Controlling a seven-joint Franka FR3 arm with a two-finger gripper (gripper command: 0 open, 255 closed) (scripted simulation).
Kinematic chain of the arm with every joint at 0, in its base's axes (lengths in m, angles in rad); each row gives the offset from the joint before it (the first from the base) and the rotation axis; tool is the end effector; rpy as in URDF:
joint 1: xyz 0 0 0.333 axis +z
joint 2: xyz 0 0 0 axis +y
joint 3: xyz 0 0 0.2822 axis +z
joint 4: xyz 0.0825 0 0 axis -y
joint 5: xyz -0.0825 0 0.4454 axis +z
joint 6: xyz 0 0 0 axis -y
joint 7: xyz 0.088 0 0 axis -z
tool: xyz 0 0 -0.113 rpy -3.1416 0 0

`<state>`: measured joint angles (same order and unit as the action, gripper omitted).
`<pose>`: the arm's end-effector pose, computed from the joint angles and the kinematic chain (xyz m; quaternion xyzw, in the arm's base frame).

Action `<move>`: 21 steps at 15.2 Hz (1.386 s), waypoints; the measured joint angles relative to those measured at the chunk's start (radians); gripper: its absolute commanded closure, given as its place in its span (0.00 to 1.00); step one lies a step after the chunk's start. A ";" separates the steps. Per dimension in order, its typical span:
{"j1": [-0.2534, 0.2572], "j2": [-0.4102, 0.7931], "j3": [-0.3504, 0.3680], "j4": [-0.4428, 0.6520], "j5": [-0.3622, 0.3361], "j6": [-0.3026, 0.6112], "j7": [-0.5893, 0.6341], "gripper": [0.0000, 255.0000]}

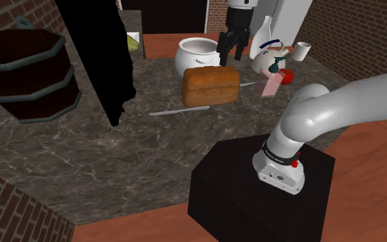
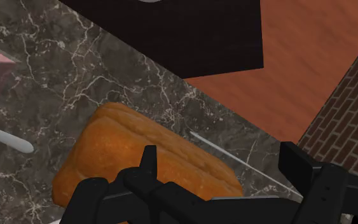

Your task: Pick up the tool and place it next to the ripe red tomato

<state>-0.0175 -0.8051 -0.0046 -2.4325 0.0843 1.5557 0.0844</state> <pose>0.3829 0.0011 0.5266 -0.9970 0.0532 0.0372 0.0426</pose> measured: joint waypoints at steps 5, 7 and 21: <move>0.046 0.113 0.002 0.013 -0.018 0.078 -0.100 0.00; 0.074 0.193 0.005 0.025 -0.029 0.133 -0.166 0.00; 0.251 0.593 0.107 0.229 -0.119 0.435 -0.545 0.00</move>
<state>0.2338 -0.2122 0.1027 -2.2036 -0.0350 1.9908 -0.4603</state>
